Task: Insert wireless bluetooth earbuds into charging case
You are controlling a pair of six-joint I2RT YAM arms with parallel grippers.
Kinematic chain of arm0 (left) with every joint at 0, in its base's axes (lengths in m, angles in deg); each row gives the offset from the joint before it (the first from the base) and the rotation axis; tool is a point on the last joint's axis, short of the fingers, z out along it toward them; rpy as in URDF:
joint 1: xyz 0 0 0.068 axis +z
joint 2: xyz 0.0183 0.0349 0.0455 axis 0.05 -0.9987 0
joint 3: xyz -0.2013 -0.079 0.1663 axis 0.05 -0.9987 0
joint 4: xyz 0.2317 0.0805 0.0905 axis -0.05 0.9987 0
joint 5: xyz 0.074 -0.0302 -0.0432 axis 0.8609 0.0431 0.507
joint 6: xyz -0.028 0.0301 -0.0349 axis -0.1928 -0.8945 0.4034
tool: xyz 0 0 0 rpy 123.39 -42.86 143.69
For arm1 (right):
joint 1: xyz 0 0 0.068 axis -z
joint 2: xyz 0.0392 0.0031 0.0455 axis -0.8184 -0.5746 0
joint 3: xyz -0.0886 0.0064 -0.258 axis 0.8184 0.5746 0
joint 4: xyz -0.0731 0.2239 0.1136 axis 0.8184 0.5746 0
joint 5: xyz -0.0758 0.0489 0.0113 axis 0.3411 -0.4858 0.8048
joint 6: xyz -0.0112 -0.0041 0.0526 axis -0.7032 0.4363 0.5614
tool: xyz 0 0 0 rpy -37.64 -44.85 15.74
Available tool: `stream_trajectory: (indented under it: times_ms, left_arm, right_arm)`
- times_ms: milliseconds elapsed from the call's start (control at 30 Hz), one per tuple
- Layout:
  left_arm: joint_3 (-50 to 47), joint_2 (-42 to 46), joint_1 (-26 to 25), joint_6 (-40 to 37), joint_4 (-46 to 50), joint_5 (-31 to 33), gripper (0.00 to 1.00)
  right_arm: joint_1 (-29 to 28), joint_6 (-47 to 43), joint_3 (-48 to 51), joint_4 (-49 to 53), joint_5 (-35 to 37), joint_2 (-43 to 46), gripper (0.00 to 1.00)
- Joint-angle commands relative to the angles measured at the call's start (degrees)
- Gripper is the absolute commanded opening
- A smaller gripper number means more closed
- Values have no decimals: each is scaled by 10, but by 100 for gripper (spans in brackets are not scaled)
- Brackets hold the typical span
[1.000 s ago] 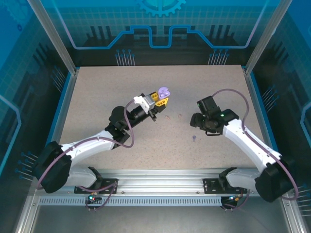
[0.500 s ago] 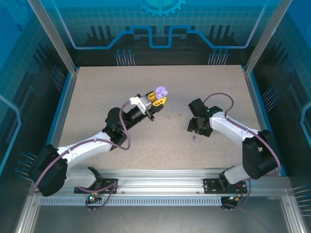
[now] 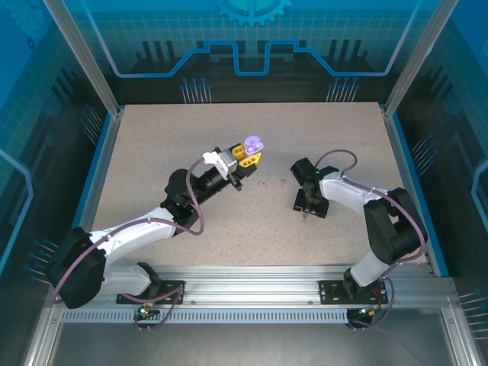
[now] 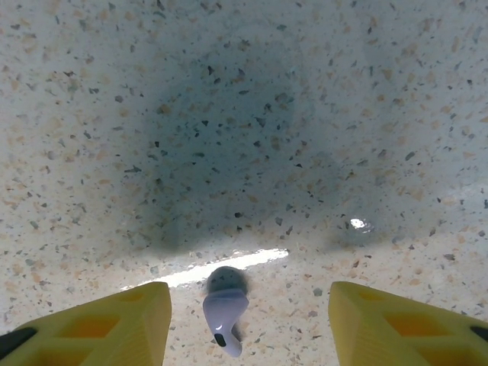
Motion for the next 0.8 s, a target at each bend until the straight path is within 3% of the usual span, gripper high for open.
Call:
stream_trajectory:
  times_ms: [0,167,767]
  left_arm:
    - [0,9,-4,9,-24,-13,0]
    - [3,5,-3,14,-27,-17,0]
    - [12,14,-4,31,-38,-35,0]
  right_arm:
    - [5,16,2,-7,-3,-5,54]
    - [5,19,14,-19,-12,-8,49]
    - [-5,23,22,-32,-19,-29,47]
